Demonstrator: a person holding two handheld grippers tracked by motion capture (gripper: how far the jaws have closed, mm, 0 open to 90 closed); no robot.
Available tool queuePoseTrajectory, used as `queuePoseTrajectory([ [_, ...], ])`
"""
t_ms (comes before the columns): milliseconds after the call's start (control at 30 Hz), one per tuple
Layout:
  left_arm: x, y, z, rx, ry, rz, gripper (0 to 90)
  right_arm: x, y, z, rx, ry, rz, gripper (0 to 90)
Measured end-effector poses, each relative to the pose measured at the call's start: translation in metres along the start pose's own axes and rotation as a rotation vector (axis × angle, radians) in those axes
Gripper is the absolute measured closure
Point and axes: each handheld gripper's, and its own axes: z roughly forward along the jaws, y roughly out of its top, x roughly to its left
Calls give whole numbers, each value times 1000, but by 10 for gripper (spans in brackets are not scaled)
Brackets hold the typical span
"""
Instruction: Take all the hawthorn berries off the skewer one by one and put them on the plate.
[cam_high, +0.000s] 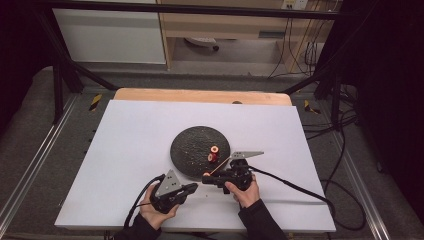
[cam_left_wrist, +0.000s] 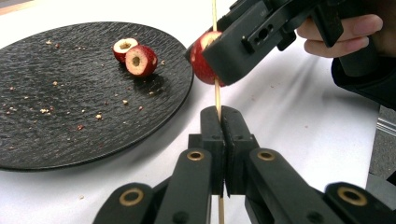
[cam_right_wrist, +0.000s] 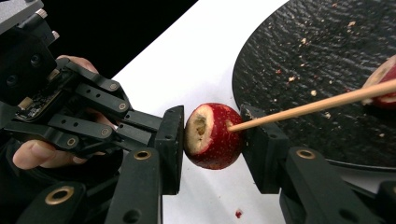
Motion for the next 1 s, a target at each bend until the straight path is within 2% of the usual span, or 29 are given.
queuePoseTrajectory([
  [333, 0, 0, -2, -5, -1, 3, 881, -1, 4, -6, -16, -9, -10, 620],
  [667, -1, 0, -3, -9, -6, 2, 881, -6, 8, -19, -50, -26, 2, 620],
  [1000, -1, 0, -4, -10, -13, 7, 882, -9, 10, -26, -61, -28, 4, 621],
])
